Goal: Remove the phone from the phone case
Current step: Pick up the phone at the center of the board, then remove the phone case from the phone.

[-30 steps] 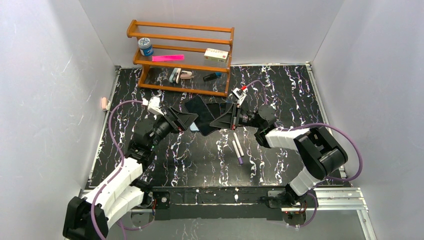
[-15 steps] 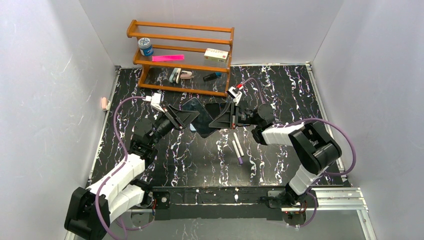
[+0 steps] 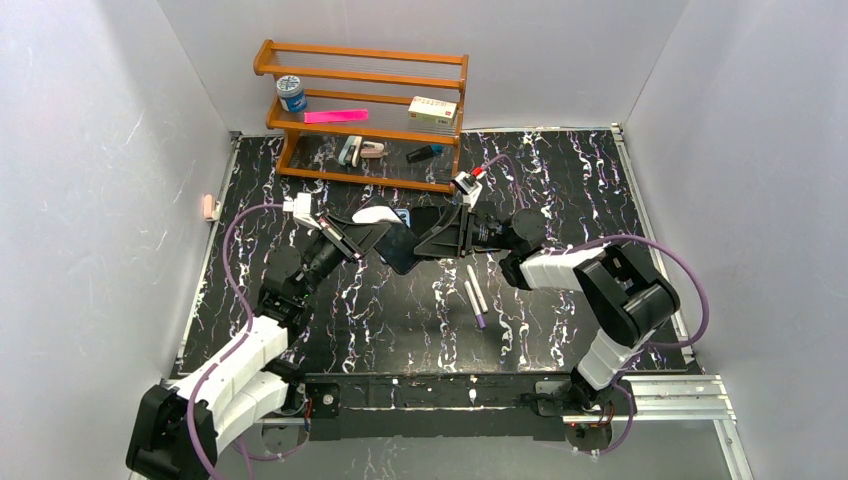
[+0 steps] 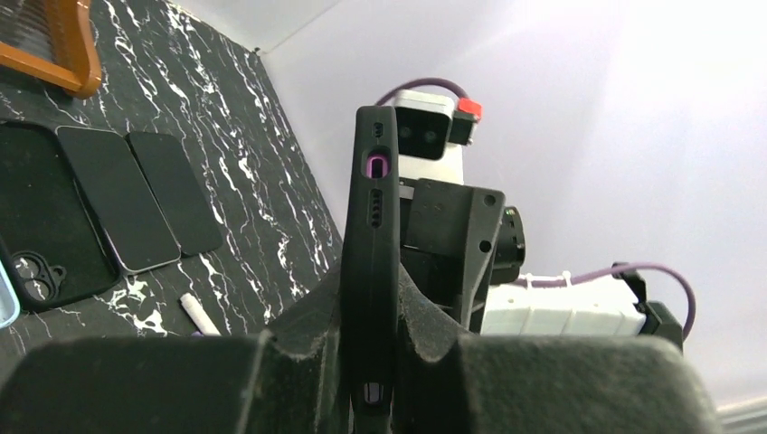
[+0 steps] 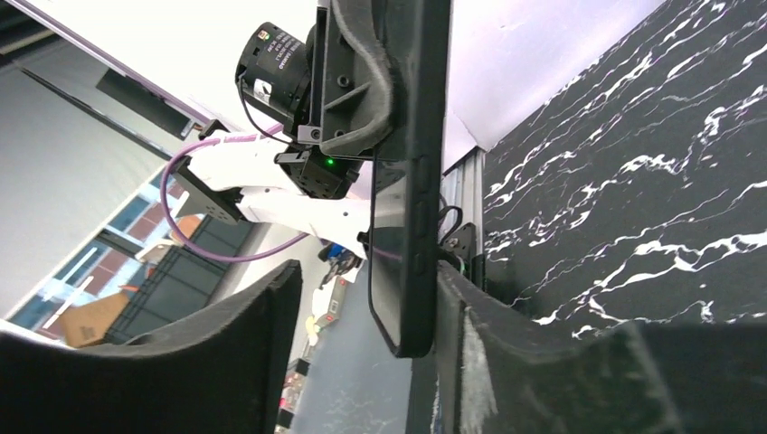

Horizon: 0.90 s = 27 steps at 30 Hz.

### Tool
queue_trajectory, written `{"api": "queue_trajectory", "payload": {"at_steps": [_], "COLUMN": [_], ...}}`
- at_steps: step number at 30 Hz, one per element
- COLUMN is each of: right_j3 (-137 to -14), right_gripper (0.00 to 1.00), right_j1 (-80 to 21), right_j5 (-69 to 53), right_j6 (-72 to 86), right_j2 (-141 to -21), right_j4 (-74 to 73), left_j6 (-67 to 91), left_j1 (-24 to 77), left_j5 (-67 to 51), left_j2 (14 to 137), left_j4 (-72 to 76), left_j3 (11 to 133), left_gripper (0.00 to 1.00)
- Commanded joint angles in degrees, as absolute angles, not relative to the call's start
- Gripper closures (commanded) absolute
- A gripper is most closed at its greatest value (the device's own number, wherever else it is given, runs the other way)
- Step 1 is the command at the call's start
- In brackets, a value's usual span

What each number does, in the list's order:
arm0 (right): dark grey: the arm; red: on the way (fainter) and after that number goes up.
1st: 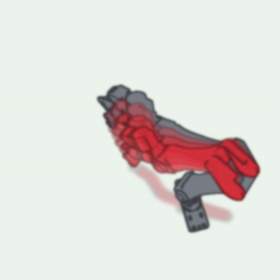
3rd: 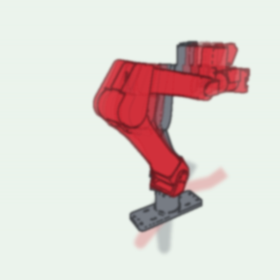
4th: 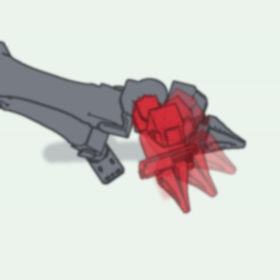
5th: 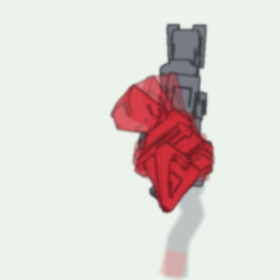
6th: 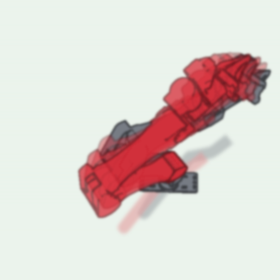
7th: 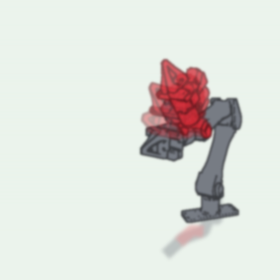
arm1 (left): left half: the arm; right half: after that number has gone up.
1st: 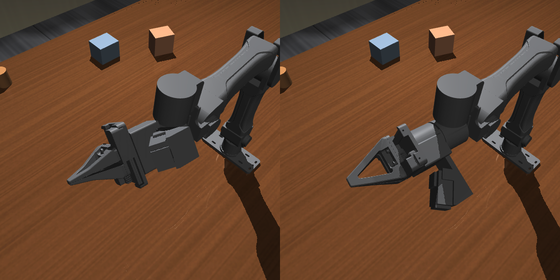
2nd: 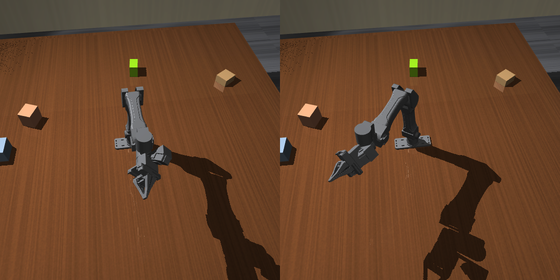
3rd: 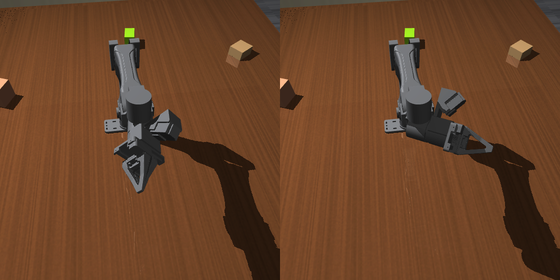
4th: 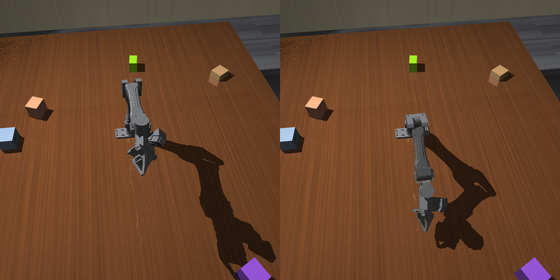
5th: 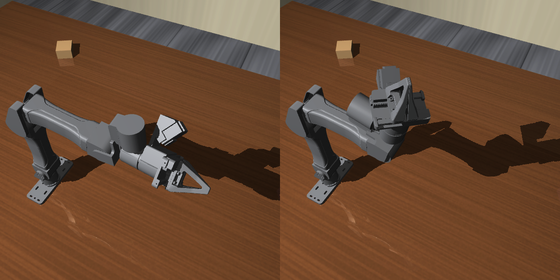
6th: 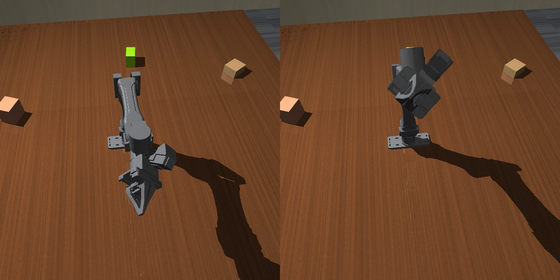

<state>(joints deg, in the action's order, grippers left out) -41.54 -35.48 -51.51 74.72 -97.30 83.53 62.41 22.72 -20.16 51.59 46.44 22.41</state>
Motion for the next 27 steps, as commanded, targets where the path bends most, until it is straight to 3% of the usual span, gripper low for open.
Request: {"api": "queue_trajectory", "payload": {"at_steps": [1,8,27], "right_j3": [-41.7,-40.5,-44.7], "right_gripper": [0.34,0.3,0.45], "right_j1": [-36.0,-39.2,-42.8], "right_j5": [-48.8,-46.2,-41.6], "right_j6": [68.8,66.7,61.3], "right_j2": [-92.9,-93.7,-95.6], "right_j4": [84.2,84.4,82.4], "left_j6": [65.5,68.5,74.4], "left_j1": [22.6,22.5,22.5], "left_j5": [-10.8,-4.6,-3.3], "left_j2": [48.1,46.3,46.7], "left_j4": [49.2,49.5,52.9], "left_j3": [21.8,22.0,20.7], "left_gripper": [1.0,1.0,1.0]}}
